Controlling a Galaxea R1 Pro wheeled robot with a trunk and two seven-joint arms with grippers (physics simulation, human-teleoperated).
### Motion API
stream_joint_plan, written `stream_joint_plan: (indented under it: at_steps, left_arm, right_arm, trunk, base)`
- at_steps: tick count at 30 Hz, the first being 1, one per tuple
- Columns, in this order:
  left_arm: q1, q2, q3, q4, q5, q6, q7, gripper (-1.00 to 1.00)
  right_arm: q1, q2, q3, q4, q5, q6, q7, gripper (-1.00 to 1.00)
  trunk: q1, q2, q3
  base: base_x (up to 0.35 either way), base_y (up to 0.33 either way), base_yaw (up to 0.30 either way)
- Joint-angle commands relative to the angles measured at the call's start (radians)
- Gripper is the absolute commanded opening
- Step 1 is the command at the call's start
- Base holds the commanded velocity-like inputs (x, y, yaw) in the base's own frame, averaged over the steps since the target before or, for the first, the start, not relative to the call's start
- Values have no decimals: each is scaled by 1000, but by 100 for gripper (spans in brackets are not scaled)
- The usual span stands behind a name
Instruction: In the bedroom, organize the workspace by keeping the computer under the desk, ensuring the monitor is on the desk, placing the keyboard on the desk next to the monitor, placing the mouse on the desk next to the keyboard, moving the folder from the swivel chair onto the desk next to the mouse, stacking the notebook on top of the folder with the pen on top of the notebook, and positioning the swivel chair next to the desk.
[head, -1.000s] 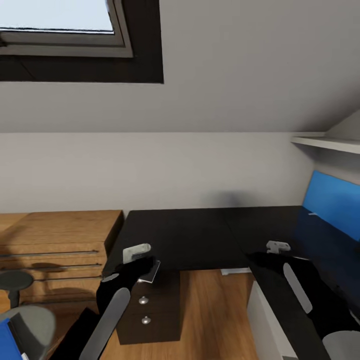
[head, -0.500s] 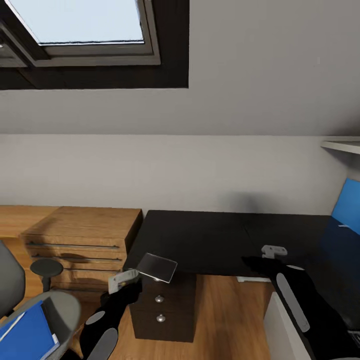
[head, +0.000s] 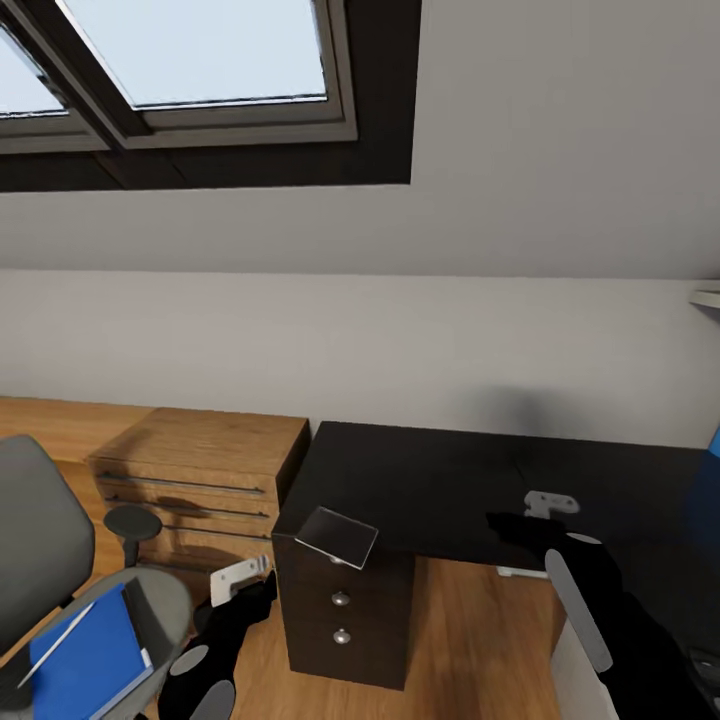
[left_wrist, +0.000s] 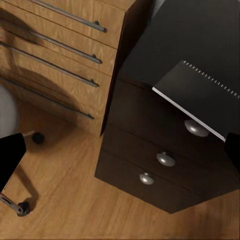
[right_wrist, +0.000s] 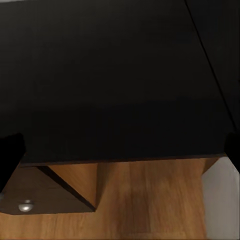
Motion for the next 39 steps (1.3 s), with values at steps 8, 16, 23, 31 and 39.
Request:
stream_joint_plan:
  at_steps: [8,16,23,31,39]
  left_arm:
    - [79,33,-8,95,13,-22,9,100]
    - [89,31,-12,319,10,-210,-3,100]
    - [89,32,-14,395,12,-259,1,100]
    - [89,28,-15,438,6,-262,1,100]
    - [89,27,-14,443,8,-282,1,100]
  right_arm:
    - [29,27,3,-24,-12,-12,-14,100]
    - [80,96,13,-22,3,-77,-14,100]
    - [109,180,90,44,152,-187,-14,100]
    - [114,244,249,226,209,-414,-124,100]
    - [114,271,450,398,213,-656,-310,100]
  trunk:
    - [-31,55,25]
    - [-61,111,52]
    - [-69,125,58]
    - [-69,125,55]
    - [-69,125,47]
  base:
    - [0,0,80]
    - [0,0,271]
    - [0,0,282]
    - [0,0,277]
    - [0,0,240]
